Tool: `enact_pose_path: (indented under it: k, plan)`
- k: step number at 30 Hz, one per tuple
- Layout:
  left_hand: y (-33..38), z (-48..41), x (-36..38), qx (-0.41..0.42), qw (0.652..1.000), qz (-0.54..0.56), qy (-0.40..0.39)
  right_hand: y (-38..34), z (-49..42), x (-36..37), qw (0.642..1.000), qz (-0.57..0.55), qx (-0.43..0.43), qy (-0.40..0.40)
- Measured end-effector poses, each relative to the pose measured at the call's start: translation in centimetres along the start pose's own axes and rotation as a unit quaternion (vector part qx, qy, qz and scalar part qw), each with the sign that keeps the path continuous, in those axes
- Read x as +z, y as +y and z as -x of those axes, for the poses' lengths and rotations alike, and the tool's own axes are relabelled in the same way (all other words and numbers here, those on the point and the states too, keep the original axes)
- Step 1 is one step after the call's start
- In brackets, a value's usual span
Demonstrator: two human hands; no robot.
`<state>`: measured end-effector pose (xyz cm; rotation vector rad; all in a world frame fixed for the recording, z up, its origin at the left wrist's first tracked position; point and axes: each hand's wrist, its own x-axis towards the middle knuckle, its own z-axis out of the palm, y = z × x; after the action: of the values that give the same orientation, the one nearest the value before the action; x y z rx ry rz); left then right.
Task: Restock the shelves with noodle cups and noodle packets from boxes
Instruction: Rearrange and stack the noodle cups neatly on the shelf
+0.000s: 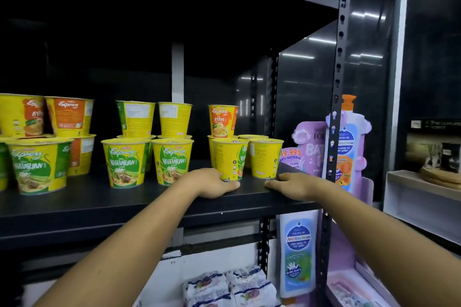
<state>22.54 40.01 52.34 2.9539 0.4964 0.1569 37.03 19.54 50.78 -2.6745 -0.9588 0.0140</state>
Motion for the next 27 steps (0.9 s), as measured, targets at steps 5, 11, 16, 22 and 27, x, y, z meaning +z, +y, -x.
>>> enact_pose_path:
  k: [5, 11, 16, 22, 27]
  plan:
    - [0.7, -0.4, 0.4, -0.068, 0.997, 0.021, -0.007, 1.9, -2.3, -1.0, 0.998, 0.036, -0.029, -0.050]
    - [0.7, -0.5, 1.2, -0.115, 0.992, 0.044, 0.033, 3.5, -3.7, -1.1, 0.993, 0.011, -0.109, -0.047]
    - [0.8, -0.7, 1.6, -0.120, 0.991, 0.042, 0.032, 4.0, -3.9, -0.2, 0.990, 0.023, -0.134, -0.026]
    - [0.7, -0.8, 1.9, -0.109, 0.993, 0.024, 0.039, 4.2, -3.9, -0.1, 0.990, 0.033, -0.139, -0.010]
    - [0.4, -0.9, 2.0, -0.101, 0.993, 0.032, 0.052, 4.3, -3.9, 0.2, 0.991, 0.026, -0.130, -0.001]
